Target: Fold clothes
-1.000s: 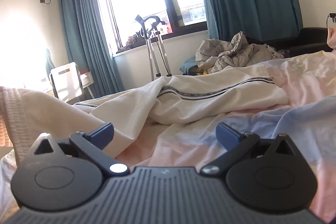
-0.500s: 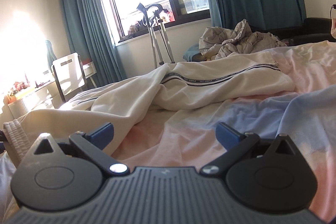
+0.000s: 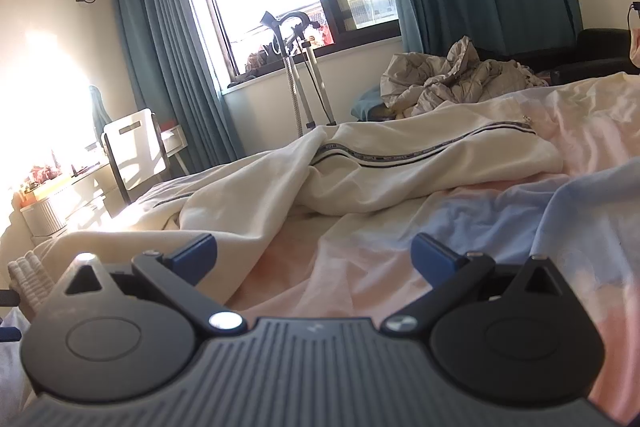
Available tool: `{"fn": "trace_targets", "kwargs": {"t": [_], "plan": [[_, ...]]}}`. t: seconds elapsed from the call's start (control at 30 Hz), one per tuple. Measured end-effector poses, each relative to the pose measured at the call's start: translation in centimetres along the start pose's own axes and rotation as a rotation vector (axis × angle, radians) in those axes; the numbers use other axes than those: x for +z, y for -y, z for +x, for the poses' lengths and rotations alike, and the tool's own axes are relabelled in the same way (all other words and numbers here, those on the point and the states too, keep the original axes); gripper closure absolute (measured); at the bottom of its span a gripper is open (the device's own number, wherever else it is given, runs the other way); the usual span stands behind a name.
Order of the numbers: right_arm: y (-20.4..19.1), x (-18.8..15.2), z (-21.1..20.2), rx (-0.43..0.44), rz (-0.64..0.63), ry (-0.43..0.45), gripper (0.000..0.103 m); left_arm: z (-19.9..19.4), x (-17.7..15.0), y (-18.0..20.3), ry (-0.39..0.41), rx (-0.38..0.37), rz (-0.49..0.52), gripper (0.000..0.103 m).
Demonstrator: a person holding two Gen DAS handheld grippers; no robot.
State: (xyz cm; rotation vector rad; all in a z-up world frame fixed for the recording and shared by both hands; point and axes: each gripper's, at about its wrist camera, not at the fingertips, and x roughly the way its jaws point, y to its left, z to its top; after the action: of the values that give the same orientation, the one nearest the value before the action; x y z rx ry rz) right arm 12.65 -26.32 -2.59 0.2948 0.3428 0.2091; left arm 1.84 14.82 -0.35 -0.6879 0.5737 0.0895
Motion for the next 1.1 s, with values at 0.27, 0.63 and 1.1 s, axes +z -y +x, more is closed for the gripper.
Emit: {"fn": "trace_targets", "kwargs": {"t": [0.27,0.63,1.1], "plan": [[0.0,0.0,-0.2,0.01,0.009,0.001,0.0,2.1,-4.7,2.8,-0.048,-0.088,0.017,0.012],[0.9,-0.1,-0.3,-0.006,0.056,0.008,0.0,10.1,-5.6,1.8,-0.145,-0.13,-0.19,0.012],[0.5,-0.5,0.0,-0.018,0.055,-0.024,0.0,11.9,5.3,6.1,0.001,-0.381,-0.355,0.085]]}}
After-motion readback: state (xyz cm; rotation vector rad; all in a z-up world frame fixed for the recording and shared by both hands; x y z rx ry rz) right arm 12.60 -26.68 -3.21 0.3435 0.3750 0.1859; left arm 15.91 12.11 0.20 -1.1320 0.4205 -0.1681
